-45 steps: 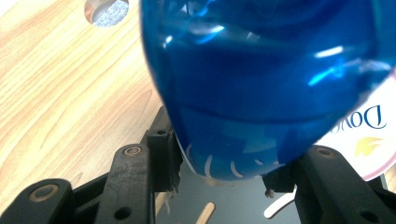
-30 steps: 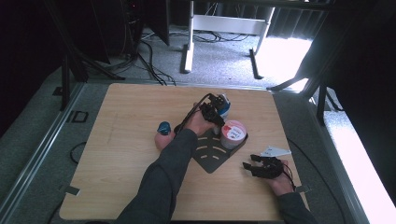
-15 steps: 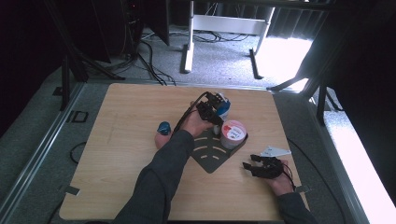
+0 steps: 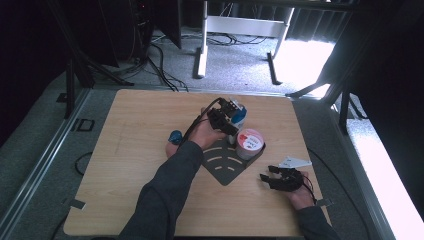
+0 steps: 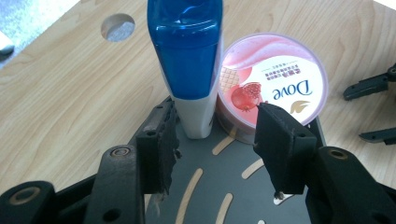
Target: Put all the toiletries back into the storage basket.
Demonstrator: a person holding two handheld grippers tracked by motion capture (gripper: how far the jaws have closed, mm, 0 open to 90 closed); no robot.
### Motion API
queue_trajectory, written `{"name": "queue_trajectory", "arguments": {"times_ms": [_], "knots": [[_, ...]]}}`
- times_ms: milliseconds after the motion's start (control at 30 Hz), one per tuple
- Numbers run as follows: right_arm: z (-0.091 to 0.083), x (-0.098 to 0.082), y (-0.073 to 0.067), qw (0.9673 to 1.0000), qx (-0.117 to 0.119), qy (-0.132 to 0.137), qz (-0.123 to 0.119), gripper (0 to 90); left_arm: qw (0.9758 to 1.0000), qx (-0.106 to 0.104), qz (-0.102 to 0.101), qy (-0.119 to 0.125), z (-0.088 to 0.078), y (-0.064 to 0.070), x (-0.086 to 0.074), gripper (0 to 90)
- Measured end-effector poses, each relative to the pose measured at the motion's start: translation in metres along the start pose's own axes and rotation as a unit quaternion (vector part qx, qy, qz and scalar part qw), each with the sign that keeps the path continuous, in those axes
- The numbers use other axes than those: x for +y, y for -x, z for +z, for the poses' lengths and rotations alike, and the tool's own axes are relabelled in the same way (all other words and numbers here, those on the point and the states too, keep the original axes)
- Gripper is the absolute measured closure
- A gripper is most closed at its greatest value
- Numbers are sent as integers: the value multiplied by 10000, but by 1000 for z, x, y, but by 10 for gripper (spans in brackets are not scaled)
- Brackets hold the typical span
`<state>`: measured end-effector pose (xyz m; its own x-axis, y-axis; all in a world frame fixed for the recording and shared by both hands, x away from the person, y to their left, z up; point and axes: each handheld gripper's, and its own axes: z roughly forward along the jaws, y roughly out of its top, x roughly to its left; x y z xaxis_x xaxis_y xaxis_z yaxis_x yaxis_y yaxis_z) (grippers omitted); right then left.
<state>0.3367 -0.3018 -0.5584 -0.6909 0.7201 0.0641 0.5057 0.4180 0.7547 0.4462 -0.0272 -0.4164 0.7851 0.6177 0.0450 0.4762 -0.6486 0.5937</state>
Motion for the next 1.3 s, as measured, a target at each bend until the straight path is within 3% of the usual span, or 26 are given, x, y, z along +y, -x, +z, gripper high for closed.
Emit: {"name": "queue_trajectory", "arguments": {"times_ms": [533,967,1300], "knots": [[0,0,0,10000,6,-5,12,439,10000,-93,14,-1,-8,5,-18,533],[0,0,0,10000,-8,-1,-1,440,9998,-82,-18,173,-23,9,-35,556],[0,0,0,10000,-16,1,-9,440,9997,-69,-9,251,-34,14,-57,586]]}}
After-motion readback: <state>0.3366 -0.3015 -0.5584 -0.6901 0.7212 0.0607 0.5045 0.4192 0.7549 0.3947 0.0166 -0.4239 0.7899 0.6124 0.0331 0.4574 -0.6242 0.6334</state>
